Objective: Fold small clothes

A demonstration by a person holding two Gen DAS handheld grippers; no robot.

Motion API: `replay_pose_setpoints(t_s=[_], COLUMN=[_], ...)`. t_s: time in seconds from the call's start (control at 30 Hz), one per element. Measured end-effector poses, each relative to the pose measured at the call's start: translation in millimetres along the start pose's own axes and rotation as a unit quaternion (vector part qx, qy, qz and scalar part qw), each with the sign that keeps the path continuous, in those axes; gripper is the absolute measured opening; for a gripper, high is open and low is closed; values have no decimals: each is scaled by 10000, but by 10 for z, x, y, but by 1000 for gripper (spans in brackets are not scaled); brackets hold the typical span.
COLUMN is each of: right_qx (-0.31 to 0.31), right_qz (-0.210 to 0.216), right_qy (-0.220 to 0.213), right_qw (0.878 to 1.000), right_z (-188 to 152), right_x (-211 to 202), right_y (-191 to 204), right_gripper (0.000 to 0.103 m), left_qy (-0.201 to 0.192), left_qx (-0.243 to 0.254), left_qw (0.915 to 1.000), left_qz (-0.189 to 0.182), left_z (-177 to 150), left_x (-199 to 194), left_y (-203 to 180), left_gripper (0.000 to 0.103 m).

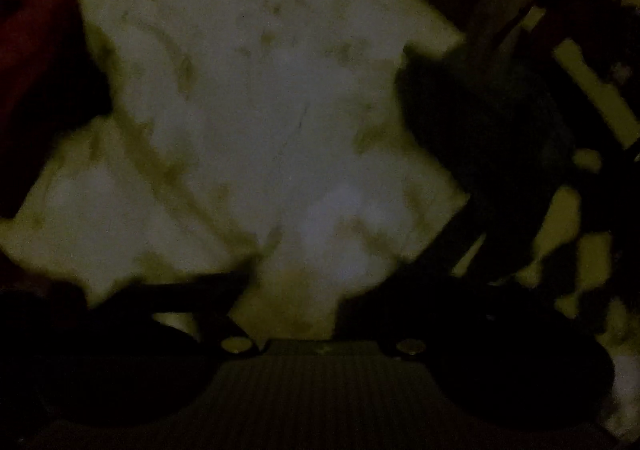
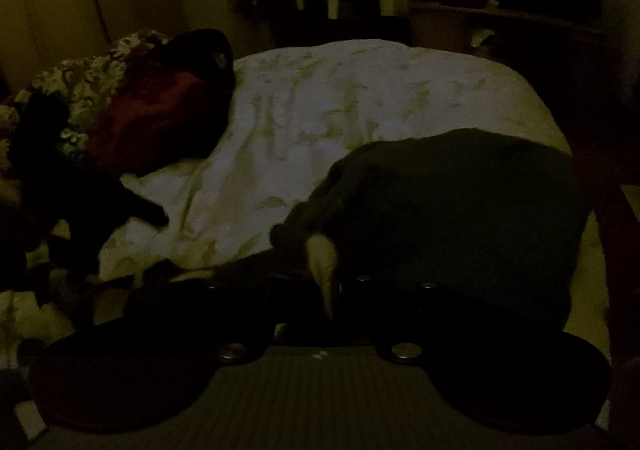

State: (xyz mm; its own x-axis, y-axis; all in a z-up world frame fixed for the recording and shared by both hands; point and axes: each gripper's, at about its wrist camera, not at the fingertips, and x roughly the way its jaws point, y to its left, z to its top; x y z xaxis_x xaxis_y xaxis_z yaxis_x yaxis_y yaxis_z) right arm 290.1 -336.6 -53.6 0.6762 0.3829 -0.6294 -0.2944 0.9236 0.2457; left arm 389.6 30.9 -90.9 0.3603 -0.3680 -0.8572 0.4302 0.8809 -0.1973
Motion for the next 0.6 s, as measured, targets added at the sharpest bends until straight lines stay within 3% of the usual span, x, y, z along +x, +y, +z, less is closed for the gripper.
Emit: replay_pose_setpoints(t_s=[0.13,0.17,0.2,0.27,0.37,0.4,0.43,0.6], right_qx=[175,197,225,290,336,374,421,511], right_qz=[-14,-19,-25,-12,-78,-74,-74,-106], right_qy=[10,23,38,39,83,88,82,4], right_qw=[9998,9998,9997,9996,9994,9992,9991,9986], right_z=[-60,-68,-75,-83,-108,-118,-125,-134], right_x=[14,17,22,18,20,22,26,24], right_y=[-66,-70,-73,-78,-88,-99,-113,-116], right_gripper=[16,17,17,17,17,17,17,17], left_qy=[255,322,422,580,606,623,605,28], left_qx=[-162,-208,-267,-349,-116,-22,13,-277], left_qw=[9983,9978,9966,9929,9906,9905,9909,9952], left_qz=[-499,-547,-654,-976,-1224,-1226,-1203,-940], left_z=[-240,-275,-309,-349,-358,-362,-358,-125], left_x=[159,191,236,290,247,233,199,-82], left_y=[143,163,175,179,65,23,-3,95], left_gripper=[91,75,47,18,15,6,5,4])
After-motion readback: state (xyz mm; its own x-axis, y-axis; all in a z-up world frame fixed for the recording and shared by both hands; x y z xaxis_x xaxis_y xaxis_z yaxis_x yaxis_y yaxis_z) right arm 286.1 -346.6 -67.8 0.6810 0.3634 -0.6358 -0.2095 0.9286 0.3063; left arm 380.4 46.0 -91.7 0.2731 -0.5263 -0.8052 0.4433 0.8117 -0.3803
